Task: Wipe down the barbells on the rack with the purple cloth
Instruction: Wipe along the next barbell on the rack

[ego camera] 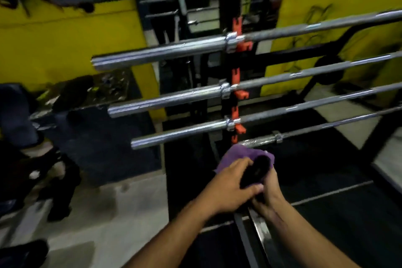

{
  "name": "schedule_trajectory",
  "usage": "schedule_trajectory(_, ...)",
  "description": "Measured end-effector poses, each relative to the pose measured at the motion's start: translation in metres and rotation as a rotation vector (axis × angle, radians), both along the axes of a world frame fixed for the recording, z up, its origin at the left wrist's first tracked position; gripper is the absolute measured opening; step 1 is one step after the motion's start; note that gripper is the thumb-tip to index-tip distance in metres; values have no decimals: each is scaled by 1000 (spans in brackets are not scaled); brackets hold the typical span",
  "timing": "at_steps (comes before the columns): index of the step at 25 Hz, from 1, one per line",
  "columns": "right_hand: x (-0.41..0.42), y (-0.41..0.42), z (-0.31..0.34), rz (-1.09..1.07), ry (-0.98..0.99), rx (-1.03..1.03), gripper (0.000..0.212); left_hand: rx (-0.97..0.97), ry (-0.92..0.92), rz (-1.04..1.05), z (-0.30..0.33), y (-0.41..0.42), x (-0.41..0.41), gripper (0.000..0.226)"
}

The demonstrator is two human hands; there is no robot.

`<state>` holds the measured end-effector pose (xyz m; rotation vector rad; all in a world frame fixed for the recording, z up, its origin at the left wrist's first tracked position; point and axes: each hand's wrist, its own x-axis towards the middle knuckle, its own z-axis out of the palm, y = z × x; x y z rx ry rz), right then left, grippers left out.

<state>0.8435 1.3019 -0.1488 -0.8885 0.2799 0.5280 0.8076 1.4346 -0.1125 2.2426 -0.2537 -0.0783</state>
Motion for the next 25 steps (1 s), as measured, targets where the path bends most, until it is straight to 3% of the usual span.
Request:
schedule_trajectory(4,65,-9,48,-155,-116,365,71,103,-132,-378,63,2,85,61)
schedule_trajectory(5,87,-17,60,-168,-198,337,76,133,-175,-450,86,5,107,60)
schedule_trajectory(8,155,-65,87,-116,-670,633,77,308,-475,-539,167,13,177,61)
schedule_trajectory(12,247,-118,187,-296,-760,504,79,615,-866,-481,295,6,262,58)
schedule_trajectory(14,288,-133,251,-332,-781,394,70,758,-1012,-419,355,-5,302,59)
schedule_trajectory(17,342,-143,333,-465,-870,143,75,873,-1064,-332,429,-29,364,64)
schedule_trajectory(19,377,-147,368,-518,-885,159,80,948,-1056,-299,468,-43,402,62)
schedule_trajectory(21,417,-156,386,-597,-808,231,98,1012,-1018,-304,494,-52,437,58)
schedule_trajectory(22,435,-160,391,-643,-758,233,96,1059,-975,-316,503,-57,453,58)
schedule_trajectory(25,491,-184,401,-667,-702,290,61,1231,-846,-371,511,-69,499,61)
